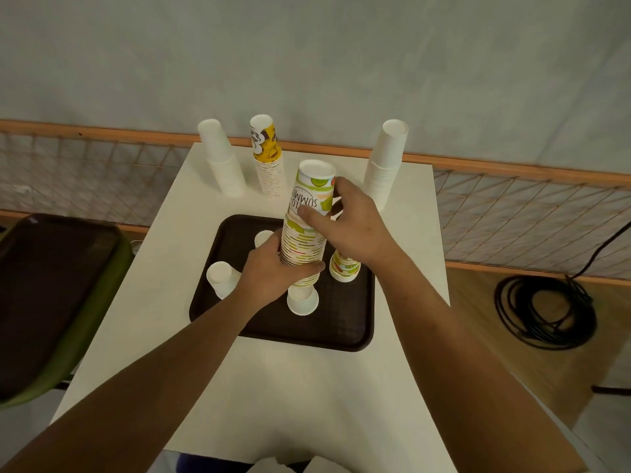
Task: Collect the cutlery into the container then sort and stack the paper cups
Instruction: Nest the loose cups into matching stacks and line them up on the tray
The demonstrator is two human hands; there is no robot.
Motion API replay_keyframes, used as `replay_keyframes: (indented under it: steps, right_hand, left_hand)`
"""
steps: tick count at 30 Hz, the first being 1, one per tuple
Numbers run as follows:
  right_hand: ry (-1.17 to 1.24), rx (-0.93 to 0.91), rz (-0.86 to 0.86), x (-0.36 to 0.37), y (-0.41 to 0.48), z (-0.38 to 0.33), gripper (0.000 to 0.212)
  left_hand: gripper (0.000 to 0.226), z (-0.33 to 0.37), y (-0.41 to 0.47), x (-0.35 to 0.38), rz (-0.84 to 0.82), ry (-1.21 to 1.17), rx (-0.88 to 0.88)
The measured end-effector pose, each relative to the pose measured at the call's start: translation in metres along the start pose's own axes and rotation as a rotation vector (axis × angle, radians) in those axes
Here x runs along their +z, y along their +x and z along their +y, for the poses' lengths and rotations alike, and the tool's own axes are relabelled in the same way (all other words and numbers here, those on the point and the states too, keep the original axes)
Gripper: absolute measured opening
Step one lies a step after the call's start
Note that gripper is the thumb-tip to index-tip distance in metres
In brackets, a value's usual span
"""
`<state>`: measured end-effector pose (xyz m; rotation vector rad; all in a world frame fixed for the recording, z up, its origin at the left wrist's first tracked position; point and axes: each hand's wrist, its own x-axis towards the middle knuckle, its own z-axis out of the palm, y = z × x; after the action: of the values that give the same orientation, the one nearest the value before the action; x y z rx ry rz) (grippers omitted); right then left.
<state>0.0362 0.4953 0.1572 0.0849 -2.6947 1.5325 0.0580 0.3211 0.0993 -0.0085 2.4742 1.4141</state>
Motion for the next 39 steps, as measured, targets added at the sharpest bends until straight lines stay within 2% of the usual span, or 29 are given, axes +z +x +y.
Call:
replay_keyframes:
  steps: [6,15,21,25,33,36,39]
  right_hand:
    - [0.024,0.024,-0.013,-0.005,-0.001,0.005,0.053]
    - [0.092,0.038,0.162,-0.004,-0.005,0.003,0.051]
    - [0.192,0.066,0.256,-0.016,-0.007,0.000,0.038]
    - [0.360,0.090,0.369,-0.023,-0.009,0.002,0.028]
    - [0.939,0.289,0.611,-0.028,-0.006,0.023,0.024]
    - [0.970,0.381,0.668,-0.028,-0.008,0.044,0.030]
    - [0.810,0.470,0.718,-0.023,-0.015,0.070,0.028]
  left_hand:
    - [0.083,-0.002,-0.002,-0.001,0.004,0.089,0.000]
    - [0.084,-0.002,-0.001,0.000,0.034,0.137,-0.002]
    - [0.084,-0.006,0.000,0.003,0.041,0.149,-0.007]
    - [0.086,-0.010,0.002,0.007,0.040,0.120,-0.021]
    - [0.080,-0.013,0.007,0.009,0.074,-0.032,-0.035]
    - [0.080,-0.012,0.008,0.007,0.089,-0.057,-0.024]
    - [0.080,-0.011,0.008,0.007,0.099,-0.064,-0.013]
